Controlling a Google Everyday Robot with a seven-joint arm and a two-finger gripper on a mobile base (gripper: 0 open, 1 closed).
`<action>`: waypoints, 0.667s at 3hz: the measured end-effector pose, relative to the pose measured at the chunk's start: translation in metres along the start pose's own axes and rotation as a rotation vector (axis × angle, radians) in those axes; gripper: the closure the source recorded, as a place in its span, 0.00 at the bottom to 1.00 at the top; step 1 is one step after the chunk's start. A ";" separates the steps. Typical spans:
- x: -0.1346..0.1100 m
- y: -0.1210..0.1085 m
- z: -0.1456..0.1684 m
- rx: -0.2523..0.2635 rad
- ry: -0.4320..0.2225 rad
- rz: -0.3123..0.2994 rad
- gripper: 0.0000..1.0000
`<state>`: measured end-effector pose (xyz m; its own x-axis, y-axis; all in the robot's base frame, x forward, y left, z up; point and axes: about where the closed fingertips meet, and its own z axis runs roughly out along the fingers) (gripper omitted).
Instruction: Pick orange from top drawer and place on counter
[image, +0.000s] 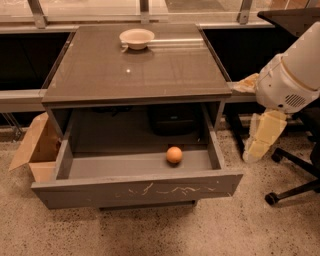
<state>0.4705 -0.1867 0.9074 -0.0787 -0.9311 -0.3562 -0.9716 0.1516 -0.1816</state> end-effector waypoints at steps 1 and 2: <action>0.000 -0.005 0.022 -0.032 -0.043 -0.002 0.26; 0.000 -0.005 0.023 -0.033 -0.044 -0.002 0.23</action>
Offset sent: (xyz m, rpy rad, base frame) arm 0.0093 0.0057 -0.0174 0.0398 0.0197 0.0191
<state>0.4809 -0.1803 0.8873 -0.0679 -0.9159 -0.3957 -0.9787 0.1382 -0.1520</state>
